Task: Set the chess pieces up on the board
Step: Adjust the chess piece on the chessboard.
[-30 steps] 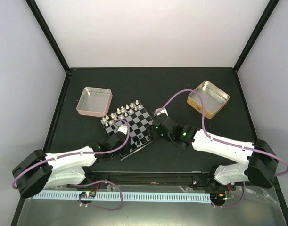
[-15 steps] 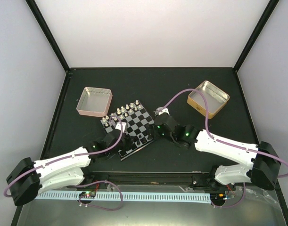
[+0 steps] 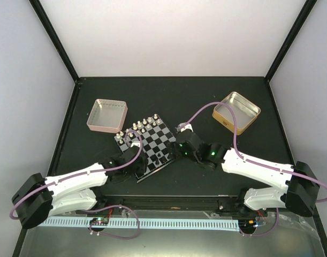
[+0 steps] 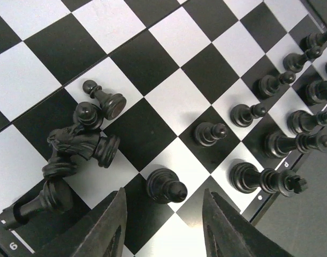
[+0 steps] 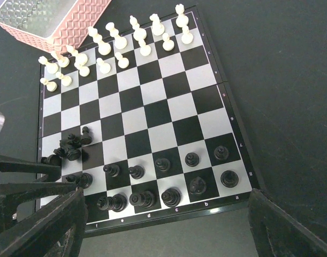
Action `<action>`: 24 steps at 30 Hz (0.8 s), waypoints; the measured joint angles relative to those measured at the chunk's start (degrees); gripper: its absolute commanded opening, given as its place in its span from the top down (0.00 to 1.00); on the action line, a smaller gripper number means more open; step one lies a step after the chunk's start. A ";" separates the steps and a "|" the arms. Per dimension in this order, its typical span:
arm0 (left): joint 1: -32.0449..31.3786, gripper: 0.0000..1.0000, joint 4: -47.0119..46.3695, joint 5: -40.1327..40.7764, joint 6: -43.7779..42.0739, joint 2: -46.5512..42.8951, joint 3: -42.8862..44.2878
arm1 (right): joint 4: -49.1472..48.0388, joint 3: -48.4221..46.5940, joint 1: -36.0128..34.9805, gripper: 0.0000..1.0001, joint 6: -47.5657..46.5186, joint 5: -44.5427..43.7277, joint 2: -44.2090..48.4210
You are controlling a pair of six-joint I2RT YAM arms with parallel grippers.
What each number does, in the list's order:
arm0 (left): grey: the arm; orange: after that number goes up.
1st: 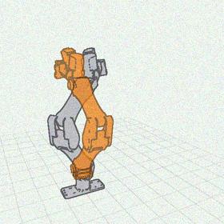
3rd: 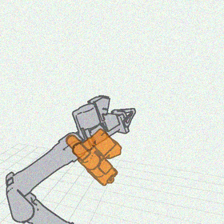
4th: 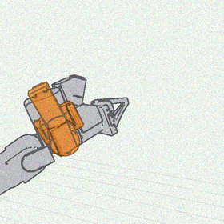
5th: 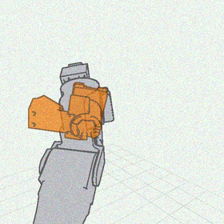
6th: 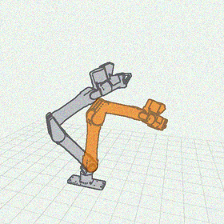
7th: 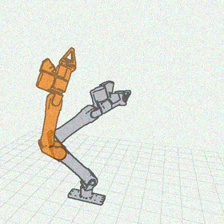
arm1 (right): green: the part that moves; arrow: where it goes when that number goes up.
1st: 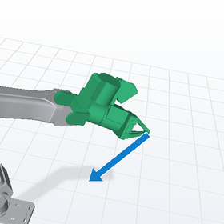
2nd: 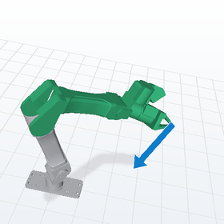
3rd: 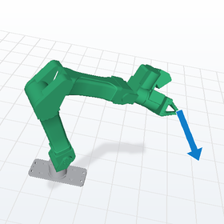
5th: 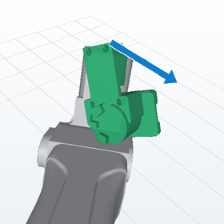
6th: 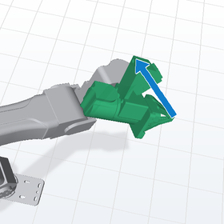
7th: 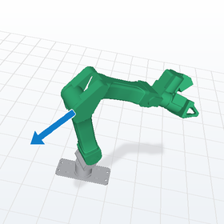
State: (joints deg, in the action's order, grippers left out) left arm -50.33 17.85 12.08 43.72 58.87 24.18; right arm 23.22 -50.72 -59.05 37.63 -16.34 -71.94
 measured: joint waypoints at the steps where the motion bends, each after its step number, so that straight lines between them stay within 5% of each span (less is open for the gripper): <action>1: 0.02 0.65 0.02 -0.17 -0.02 0.59 0.15 | -0.02 0.02 0.00 0.17 0.00 -0.02 0.00; 24: 0.87 0.91 5.11 -0.90 -3.26 10.97 8.59 | -0.04 0.46 0.00 0.17 0.00 -0.94 0.00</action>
State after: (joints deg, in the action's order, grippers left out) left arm -49.45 22.96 11.18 40.47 69.84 32.77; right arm 23.18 -50.26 -59.05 37.63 -17.28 -71.94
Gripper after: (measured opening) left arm 0.124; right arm 0.828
